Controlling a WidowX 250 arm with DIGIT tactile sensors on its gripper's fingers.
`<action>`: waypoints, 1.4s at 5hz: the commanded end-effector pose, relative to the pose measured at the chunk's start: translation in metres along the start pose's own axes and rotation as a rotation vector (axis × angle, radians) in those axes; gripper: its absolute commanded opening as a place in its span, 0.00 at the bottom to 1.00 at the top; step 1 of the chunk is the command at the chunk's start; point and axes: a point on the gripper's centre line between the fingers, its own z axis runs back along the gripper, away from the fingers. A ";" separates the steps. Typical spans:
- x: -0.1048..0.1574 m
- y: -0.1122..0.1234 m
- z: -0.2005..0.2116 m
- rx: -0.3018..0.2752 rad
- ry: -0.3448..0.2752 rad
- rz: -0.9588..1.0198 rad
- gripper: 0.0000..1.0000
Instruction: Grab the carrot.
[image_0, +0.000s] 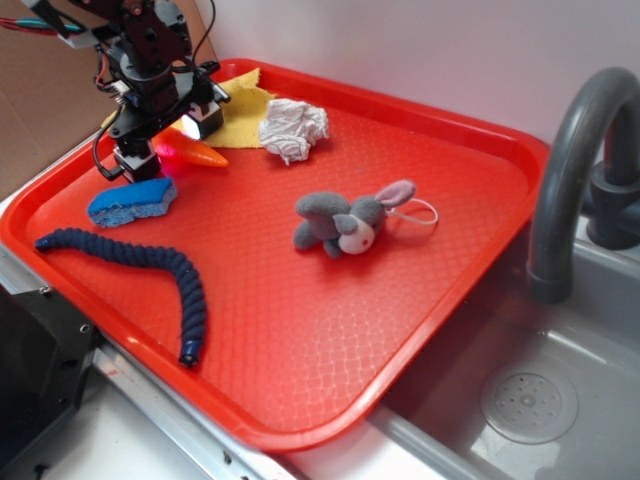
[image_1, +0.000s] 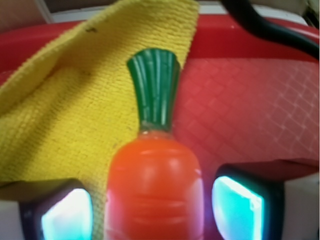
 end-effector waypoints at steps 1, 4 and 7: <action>0.002 0.014 0.014 -0.044 0.019 0.020 0.00; 0.046 0.010 0.098 -0.227 0.294 -0.471 0.00; 0.016 0.013 0.197 -0.348 0.351 -1.129 0.00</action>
